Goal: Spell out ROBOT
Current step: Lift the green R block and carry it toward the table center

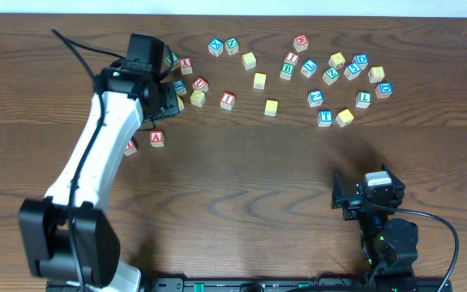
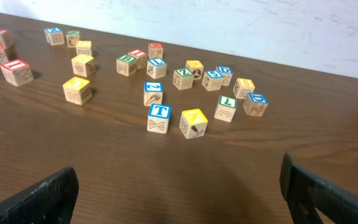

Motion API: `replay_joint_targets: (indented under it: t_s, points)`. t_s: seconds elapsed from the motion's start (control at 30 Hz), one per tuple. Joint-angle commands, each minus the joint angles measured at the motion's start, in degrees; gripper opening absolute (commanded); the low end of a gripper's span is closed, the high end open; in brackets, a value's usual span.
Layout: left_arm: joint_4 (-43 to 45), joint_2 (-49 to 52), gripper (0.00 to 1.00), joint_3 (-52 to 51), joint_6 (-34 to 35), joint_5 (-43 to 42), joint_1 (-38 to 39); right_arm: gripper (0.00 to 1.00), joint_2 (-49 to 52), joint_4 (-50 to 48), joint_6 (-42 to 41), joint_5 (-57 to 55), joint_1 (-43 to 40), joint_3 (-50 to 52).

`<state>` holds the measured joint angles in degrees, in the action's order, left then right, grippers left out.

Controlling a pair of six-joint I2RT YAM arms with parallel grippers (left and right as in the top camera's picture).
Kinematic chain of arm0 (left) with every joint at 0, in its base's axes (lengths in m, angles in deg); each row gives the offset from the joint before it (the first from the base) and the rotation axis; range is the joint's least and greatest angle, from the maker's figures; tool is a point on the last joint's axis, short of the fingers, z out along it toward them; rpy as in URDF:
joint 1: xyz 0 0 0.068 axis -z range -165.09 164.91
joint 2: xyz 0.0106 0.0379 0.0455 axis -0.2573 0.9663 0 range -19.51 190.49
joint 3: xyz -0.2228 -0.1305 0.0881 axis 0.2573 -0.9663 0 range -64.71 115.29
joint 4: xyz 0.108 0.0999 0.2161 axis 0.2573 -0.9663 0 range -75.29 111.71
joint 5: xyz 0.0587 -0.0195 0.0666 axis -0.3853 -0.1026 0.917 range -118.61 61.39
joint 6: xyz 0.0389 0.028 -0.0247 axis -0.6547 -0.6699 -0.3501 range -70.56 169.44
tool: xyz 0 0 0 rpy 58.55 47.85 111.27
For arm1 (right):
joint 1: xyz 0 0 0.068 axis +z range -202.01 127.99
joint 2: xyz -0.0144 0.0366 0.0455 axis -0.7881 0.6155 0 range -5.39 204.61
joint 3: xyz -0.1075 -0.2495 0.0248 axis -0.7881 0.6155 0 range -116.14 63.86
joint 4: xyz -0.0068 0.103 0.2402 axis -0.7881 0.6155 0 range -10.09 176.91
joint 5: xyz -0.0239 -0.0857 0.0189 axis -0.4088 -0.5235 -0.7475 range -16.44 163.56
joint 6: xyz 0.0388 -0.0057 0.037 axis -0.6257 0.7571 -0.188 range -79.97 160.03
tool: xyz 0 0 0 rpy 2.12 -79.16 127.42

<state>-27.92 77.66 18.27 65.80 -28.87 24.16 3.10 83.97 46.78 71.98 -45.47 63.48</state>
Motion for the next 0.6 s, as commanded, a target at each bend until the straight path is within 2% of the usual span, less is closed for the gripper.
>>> replay_joint_targets:
  t_s: [0.0, 0.2, 0.37, 0.57]
  points:
    - [-1.77, -4.37, 0.25, 1.42, 0.26, -1.25, 1.68, 0.99, -0.07, 0.22, 0.63, 0.26, -0.24, 0.07]
    - [-2.43, -6.62, 0.24, 1.36, 0.31, -0.96, 7.23, 0.99, -0.07, 0.22, 0.63, 0.28, -0.24, 0.07]
    - [-2.16, -6.58, 0.23, -1.18, 3.96, 6.64, 13.14, 0.99, -0.07, 0.22, 0.63, 0.26, -0.24, 0.07]
    - [0.02, -6.58, 0.21, -6.75, 5.88, 7.43, 16.94, 0.99, -0.07, 0.22, 0.61, 0.28, -0.24, 0.07]
